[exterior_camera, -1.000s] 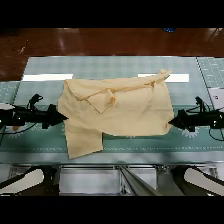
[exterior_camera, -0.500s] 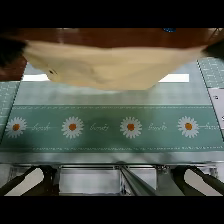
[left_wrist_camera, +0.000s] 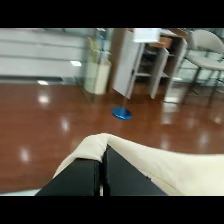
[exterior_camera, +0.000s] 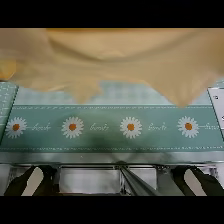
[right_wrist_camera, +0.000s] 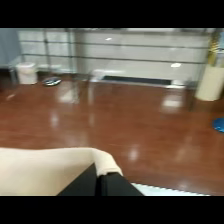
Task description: Fold the shirts.
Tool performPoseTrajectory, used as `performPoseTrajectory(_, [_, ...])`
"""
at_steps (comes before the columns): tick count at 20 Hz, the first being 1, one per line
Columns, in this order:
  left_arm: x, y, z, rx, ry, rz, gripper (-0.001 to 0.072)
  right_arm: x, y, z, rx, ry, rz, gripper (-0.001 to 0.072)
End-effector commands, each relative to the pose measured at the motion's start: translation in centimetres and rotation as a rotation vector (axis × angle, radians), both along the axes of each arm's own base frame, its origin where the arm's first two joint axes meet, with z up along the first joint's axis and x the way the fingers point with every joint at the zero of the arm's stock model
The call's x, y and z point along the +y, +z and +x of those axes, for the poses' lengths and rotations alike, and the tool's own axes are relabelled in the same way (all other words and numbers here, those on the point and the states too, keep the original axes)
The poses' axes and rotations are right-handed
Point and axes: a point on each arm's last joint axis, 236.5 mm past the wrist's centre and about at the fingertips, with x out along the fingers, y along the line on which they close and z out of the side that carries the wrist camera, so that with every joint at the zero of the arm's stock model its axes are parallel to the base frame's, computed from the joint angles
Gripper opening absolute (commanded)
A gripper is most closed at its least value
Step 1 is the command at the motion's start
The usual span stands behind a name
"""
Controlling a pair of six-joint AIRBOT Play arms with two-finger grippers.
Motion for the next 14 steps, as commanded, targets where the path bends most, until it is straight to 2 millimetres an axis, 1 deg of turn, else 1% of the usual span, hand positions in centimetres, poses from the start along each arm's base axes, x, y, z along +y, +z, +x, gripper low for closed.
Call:
performPoseTrajectory(1, [-0.6,2.0,-5.6,-0.101,0.137,0.104,0.0018,-1.6,0.8,-6.2,-0.062,-0.178,-0.029,0.0020])
performPoseTrajectory(2, [-0.4,2.0,-6.6,-0.112,0.170,0.133,0.0018,-1.8,0.6,-7.2,-0.066,-0.202,-0.028,0.0020])
performPoseTrajectory(3, [0.1,1.6,-7.8,-0.099,0.205,0.147,0.0018,-2.0,0.1,-8.0,-0.058,-0.223,-0.017,0.0020])
performPoseTrajectory(4, [0.6,0.6,-8.9,-0.066,0.230,0.159,0.0018,-1.8,-0.3,-8.5,-0.045,-0.223,-0.014,0.0020])
performPoseTrajectory(6, [1.6,-1.1,-10.7,-0.008,0.249,0.183,0.0018,-1.6,-0.7,-8.8,-0.030,-0.217,-0.005,0.0019])
performPoseTrajectory(7, [1.9,-1.7,-11.4,0.005,0.240,0.200,0.0018,-1.1,-0.7,-8.7,-0.030,-0.199,0.000,0.0020])
performPoseTrajectory(8, [2.2,-2.4,-11.6,0.029,0.229,0.205,0.0018,-0.8,-1.0,-8.4,-0.020,-0.178,0.008,0.0020])
performPoseTrajectory(9, [2.5,-3.5,-11.7,0.079,0.224,0.204,0.0018,-0.7,-1.9,-7.7,0.013,-0.162,0.018,0.0020])
performPoseTrajectory(11, [3.7,-6.1,-10.9,0.190,0.253,0.197,0.0018,-0.8,-5.4,-5.8,0.136,-0.135,0.045,0.0019])
performPoseTrajectory(12, [4.3,-7.4,-10.0,0.234,0.270,0.203,0.0018,-0.8,-7.4,-4.7,0.202,-0.117,0.062,0.0020])
performPoseTrajectory(14, [4.7,-10.5,-6.9,0.329,0.269,0.200,0.0018,-0.5,-11.6,-2.4,0.323,-0.066,0.121,0.0020])
